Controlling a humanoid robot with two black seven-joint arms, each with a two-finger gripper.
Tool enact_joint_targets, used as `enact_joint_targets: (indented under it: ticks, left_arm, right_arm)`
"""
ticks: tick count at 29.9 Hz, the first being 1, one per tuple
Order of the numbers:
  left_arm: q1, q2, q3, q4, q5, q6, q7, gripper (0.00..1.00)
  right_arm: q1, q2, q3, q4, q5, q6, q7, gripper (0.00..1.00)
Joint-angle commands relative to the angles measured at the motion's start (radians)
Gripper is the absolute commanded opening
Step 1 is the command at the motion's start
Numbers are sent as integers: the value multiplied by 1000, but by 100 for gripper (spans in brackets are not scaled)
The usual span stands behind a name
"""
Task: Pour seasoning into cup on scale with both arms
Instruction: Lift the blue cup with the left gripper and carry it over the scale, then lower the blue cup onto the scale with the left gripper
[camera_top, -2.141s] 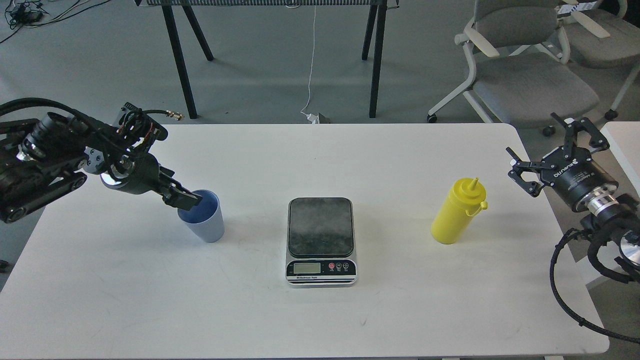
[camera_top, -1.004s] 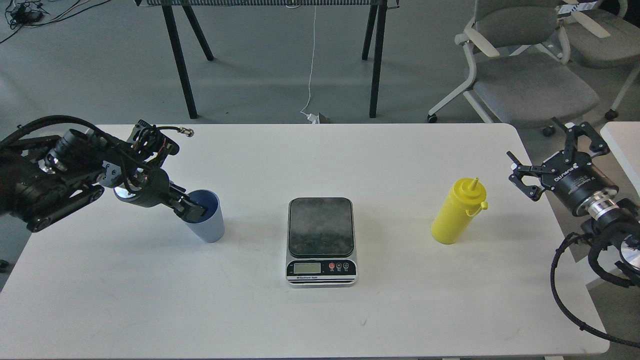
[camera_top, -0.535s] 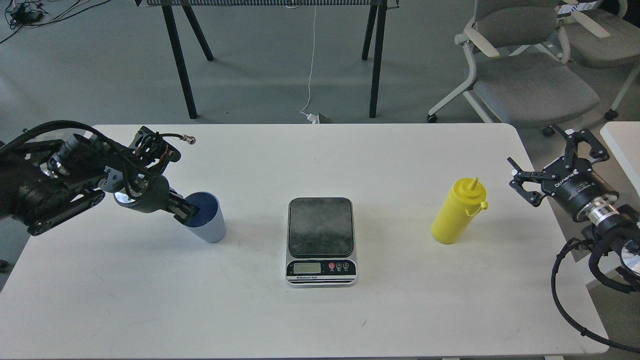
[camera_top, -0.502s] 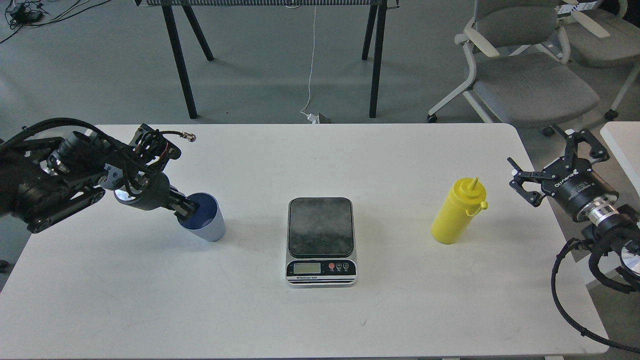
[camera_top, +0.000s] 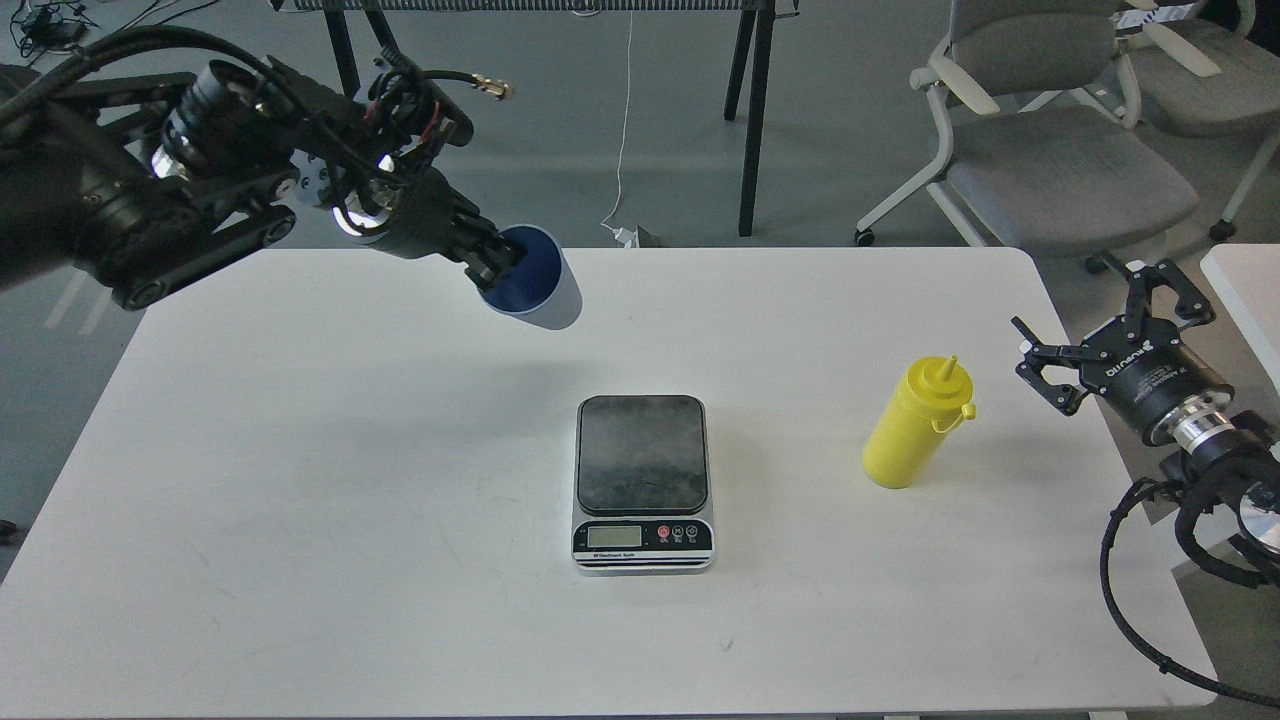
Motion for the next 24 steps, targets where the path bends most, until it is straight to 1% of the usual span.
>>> enact_joint_targets:
  ticks: [1,5,9,11,16,24]
  left_arm:
    - [3,-113,4,10,0,0,0,7]
    - [19,-217,14,47,2,0,0,7]
    - [64,-263,16,144,3,0,0,8]
    - [86,-265,16,161,3,0,0,8]
    - [137,-267,16,161,6,0,0,9]
    - [144,-251,22,161,20,0,0,9]
  right_arm:
    - [-3,-2,7,1,0,0,0,99]
    - [-9,-8,10,-2,0,0,0,99]
    - [-21,-13,12,3,0,0,0,99]
    - [-21,-16,13,1,0,0,0,99]
    - [-23,-16,12,-4,0,0,0,99]
    - [-24,-16,12,-4,0,0,0,99]
